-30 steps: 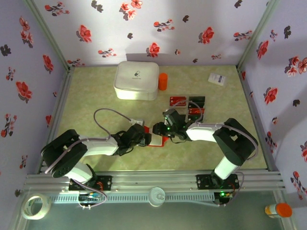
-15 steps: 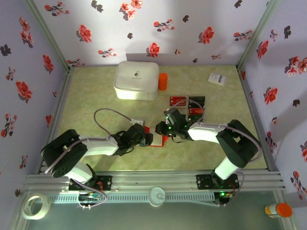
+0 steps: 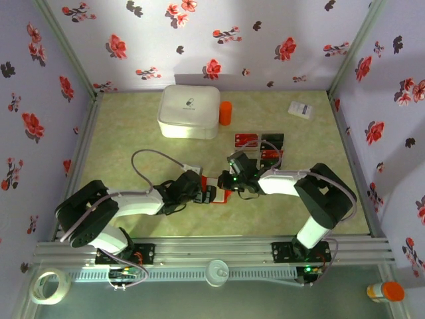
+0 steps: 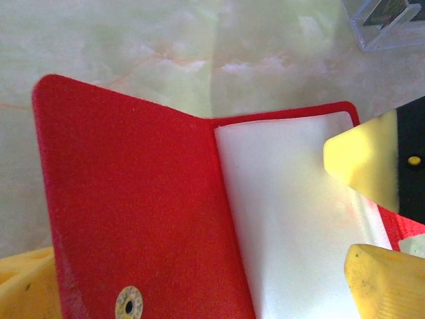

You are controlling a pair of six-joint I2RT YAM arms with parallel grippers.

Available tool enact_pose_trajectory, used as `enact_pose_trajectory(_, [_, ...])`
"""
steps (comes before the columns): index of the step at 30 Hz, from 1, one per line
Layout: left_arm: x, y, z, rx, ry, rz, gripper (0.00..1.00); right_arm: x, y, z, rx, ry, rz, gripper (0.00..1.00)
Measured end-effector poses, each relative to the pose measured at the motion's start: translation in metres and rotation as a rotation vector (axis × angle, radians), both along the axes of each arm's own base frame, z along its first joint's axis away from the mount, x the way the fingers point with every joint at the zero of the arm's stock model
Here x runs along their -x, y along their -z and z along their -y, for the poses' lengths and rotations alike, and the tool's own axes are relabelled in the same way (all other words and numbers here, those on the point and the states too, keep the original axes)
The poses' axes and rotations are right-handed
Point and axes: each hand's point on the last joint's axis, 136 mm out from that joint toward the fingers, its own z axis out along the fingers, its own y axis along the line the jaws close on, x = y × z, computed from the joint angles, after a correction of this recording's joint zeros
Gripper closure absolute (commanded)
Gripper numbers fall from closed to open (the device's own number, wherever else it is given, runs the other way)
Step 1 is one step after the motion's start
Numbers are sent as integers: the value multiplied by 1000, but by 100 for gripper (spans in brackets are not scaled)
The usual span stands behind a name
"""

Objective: Put the credit cards into the card holder

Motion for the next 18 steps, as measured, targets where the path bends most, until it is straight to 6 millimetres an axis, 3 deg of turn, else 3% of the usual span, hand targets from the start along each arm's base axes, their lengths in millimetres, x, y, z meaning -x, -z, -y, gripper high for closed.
enact_pose_trajectory(18, [6,5,2,-93,44,-10,2,-1,-1,-15,-28,-33,-8,94])
